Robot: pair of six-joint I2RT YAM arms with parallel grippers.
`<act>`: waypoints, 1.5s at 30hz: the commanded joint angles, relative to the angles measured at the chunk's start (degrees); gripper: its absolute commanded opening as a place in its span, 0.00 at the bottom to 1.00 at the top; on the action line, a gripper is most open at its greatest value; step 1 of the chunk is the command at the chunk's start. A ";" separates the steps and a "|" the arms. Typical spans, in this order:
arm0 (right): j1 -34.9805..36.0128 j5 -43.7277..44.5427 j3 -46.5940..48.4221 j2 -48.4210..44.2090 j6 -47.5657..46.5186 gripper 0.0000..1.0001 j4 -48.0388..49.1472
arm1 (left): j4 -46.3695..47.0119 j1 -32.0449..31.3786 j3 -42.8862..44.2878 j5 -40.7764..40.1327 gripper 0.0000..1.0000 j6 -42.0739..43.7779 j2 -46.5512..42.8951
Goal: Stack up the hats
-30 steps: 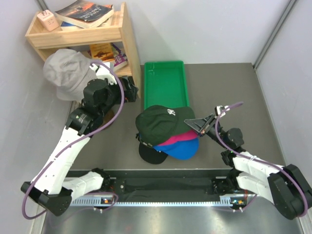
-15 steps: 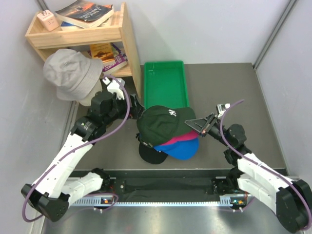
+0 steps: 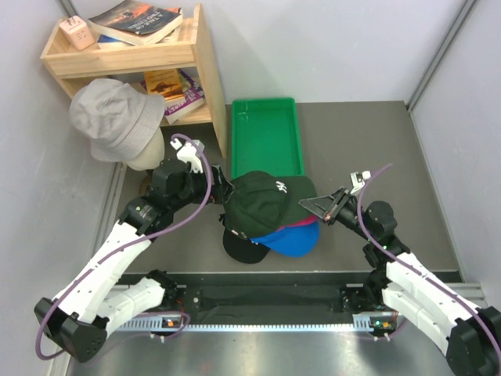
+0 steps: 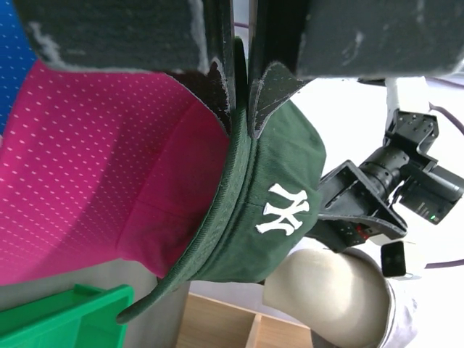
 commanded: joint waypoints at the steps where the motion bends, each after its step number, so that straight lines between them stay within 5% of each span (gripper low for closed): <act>1: -0.54 2.66 -4.19 0.80 -3.92 0.00 -10.59 | 2.60 -0.43 -0.38 -1.05 0.94 0.30 -1.01; 16: -0.54 8.82 -1.74 0.71 -7.70 0.02 -19.72 | 3.04 -0.60 1.72 -2.63 0.96 1.53 1.45; 22: -0.46 12.24 3.26 -0.95 -10.51 0.22 -26.67 | 2.78 -0.60 3.57 -5.17 0.96 2.15 2.68; 26: -0.54 15.14 6.69 -3.58 -13.41 0.60 -33.96 | 2.52 -0.60 5.06 -7.11 0.98 2.85 4.44; 29: -0.63 17.78 9.77 -4.82 -15.51 0.74 -36.51 | 2.78 -0.60 6.73 -9.91 0.99 2.50 5.76; 35: -0.72 26.21 18.46 -5.00 -20.52 0.83 -45.21 | 3.49 -0.60 9.89 -13.17 0.99 1.18 9.27; 45: -0.98 44.40 32.18 -1.84 -30.46 0.85 -49.88 | 3.84 -0.60 13.15 -17.12 0.99 -1.98 11.39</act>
